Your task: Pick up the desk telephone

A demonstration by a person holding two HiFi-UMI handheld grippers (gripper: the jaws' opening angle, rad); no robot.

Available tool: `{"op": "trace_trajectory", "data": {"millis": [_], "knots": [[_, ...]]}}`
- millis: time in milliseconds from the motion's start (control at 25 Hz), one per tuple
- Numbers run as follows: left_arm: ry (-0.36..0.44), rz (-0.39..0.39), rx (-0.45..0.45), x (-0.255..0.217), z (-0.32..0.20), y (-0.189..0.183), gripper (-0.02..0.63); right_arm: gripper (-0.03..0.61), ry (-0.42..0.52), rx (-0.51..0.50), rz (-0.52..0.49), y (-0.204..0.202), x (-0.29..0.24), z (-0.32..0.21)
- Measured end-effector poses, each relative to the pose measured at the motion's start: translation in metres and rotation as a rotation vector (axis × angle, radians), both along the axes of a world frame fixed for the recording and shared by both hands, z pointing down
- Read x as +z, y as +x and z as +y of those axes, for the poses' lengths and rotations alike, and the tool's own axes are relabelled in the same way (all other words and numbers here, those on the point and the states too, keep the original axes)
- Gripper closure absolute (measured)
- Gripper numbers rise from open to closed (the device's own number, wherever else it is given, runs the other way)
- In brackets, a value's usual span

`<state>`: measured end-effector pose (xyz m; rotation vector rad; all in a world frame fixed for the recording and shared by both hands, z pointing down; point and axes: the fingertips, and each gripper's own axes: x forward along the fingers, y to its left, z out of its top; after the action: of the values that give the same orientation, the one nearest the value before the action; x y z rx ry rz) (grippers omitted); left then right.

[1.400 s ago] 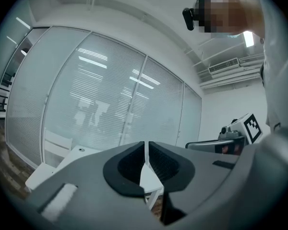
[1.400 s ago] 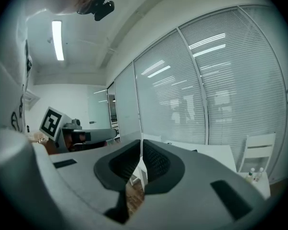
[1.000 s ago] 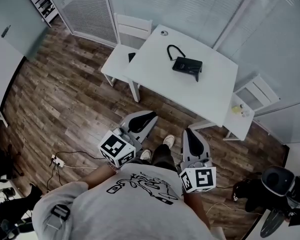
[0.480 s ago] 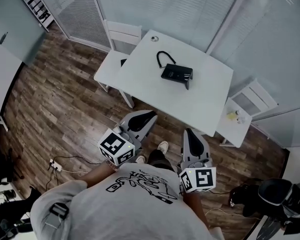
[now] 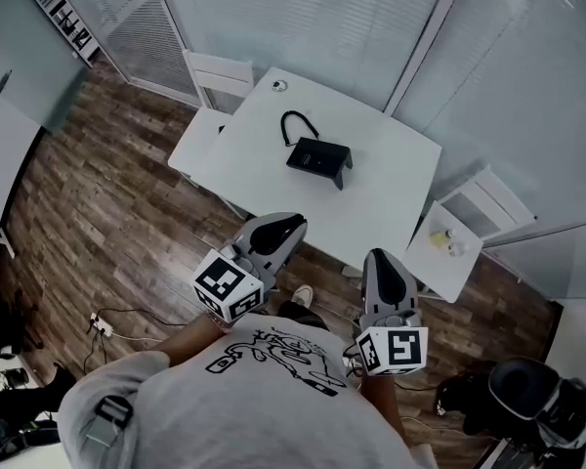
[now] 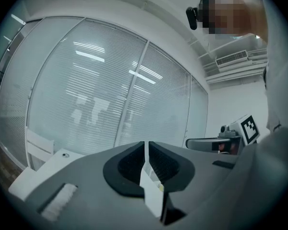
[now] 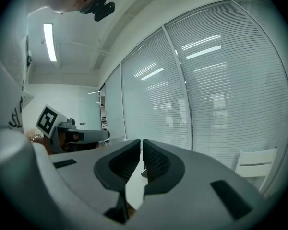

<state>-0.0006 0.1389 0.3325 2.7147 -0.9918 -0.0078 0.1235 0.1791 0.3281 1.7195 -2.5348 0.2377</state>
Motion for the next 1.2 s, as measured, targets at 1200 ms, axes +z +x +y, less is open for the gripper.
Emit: {"op": "trace_trajectory", "data": {"millis": [1200], "knots": [[-0.047, 0.035, 0.019, 0.021, -0.17, -0.017, 0.588, 0.563, -0.03, -0.011, 0.01, -0.03, 0.015, -0.17]]}}
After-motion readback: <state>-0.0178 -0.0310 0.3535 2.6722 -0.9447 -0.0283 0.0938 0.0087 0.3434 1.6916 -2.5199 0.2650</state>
